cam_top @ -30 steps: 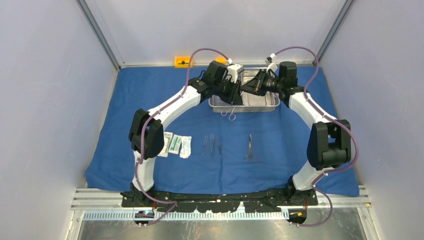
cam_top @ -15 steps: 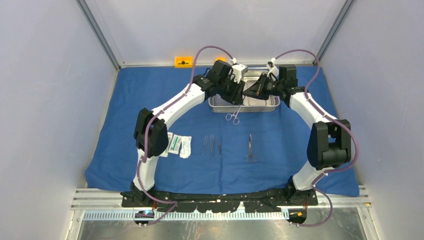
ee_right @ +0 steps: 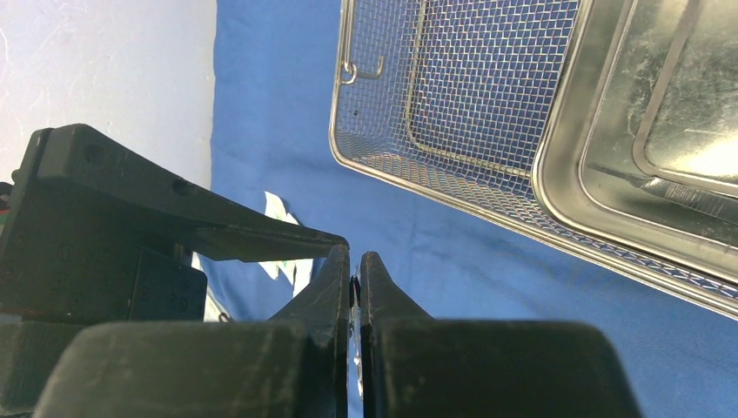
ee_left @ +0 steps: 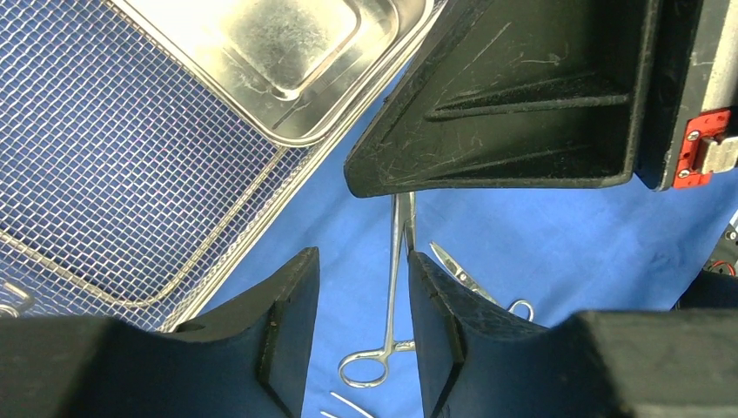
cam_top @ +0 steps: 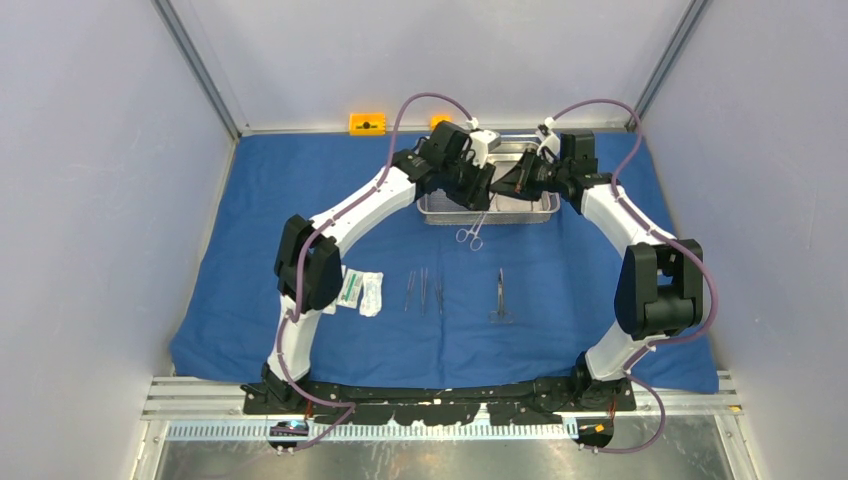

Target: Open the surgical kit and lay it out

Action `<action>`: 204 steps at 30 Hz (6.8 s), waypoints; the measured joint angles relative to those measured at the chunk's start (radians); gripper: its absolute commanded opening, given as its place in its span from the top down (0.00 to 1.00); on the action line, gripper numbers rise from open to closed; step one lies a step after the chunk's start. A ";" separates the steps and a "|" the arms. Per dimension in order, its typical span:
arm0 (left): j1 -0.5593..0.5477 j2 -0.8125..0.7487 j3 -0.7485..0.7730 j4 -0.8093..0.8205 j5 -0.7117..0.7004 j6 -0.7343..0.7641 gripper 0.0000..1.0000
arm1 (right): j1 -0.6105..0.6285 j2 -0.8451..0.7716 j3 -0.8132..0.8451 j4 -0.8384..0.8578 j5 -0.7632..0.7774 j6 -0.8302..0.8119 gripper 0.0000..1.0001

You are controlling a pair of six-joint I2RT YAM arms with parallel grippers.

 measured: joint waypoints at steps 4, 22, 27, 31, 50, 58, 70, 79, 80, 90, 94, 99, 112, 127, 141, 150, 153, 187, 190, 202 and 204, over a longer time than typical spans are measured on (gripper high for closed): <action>0.000 0.000 -0.002 0.005 0.013 0.000 0.57 | -0.002 0.000 0.000 0.000 -0.007 -0.007 1.00; -0.008 0.013 -0.042 0.026 0.062 -0.026 0.73 | -0.003 0.002 0.000 0.015 -0.037 -0.025 1.00; -0.013 0.013 -0.041 0.025 0.066 -0.026 0.78 | -0.003 0.002 0.000 0.010 -0.036 -0.026 1.00; -0.027 0.025 -0.020 0.006 0.040 -0.016 0.83 | -0.003 0.006 0.000 0.002 -0.031 -0.026 1.00; -0.115 0.059 -0.061 -0.039 -0.235 -0.215 1.00 | -0.200 -0.006 0.014 -0.084 -0.032 -0.040 0.43; -0.259 0.097 -0.012 -0.113 -0.328 -0.431 1.00 | -0.357 -0.161 -0.023 -0.111 -0.017 -0.092 0.42; -0.360 0.310 0.270 -0.229 -0.354 -0.704 1.00 | -0.512 -0.316 -0.157 -0.153 -0.017 -0.146 0.42; -0.371 0.388 0.353 -0.261 -0.375 -0.812 1.00 | -0.565 -0.373 -0.190 -0.171 -0.030 -0.157 0.42; -0.371 0.394 0.357 -0.266 -0.377 -0.819 1.00 | -0.565 -0.375 -0.192 -0.171 -0.032 -0.157 0.42; -0.372 0.429 0.373 -0.266 -0.373 -0.869 1.00 | -0.572 -0.376 -0.208 -0.174 -0.046 -0.158 0.43; -0.373 0.443 0.373 -0.266 -0.363 -0.893 1.00 | -0.572 -0.376 -0.209 -0.174 -0.049 -0.158 0.43; -0.375 0.450 0.369 -0.266 -0.351 -0.914 1.00 | -0.572 -0.376 -0.213 -0.173 -0.055 -0.160 0.43; -0.378 0.451 0.352 -0.265 -0.344 -0.937 0.99 | -0.572 -0.375 -0.221 -0.172 -0.061 -0.161 0.43; -0.378 0.451 0.351 -0.265 -0.344 -0.940 0.84 | -0.572 -0.375 -0.227 -0.171 -0.061 -0.161 0.43; -0.381 0.450 0.349 -0.264 -0.353 -0.941 0.78 | -0.572 -0.368 -0.228 -0.171 -0.065 -0.161 0.43; -0.383 0.449 0.349 -0.262 -0.358 -0.947 0.72 | -0.572 -0.367 -0.229 -0.171 -0.069 -0.161 0.43; -0.385 0.447 0.347 -0.262 -0.362 -0.947 0.71 | -0.572 -0.367 -0.229 -0.171 -0.069 -0.161 0.43; -0.229 -0.068 0.073 -0.122 -0.619 -0.203 0.27 | -0.084 0.185 0.365 -0.241 0.435 -0.404 0.40; -0.144 -0.106 0.039 -0.111 -0.562 -0.146 0.27 | -0.053 0.307 0.463 -0.274 0.494 -0.431 0.43; 0.119 -0.109 0.027 -0.117 -0.218 -0.086 0.31 | -0.013 0.666 0.826 -0.488 0.679 -0.504 0.42; 0.156 -0.092 0.045 -0.116 -0.154 -0.103 0.31 | -0.011 0.683 0.853 -0.523 0.707 -0.514 0.42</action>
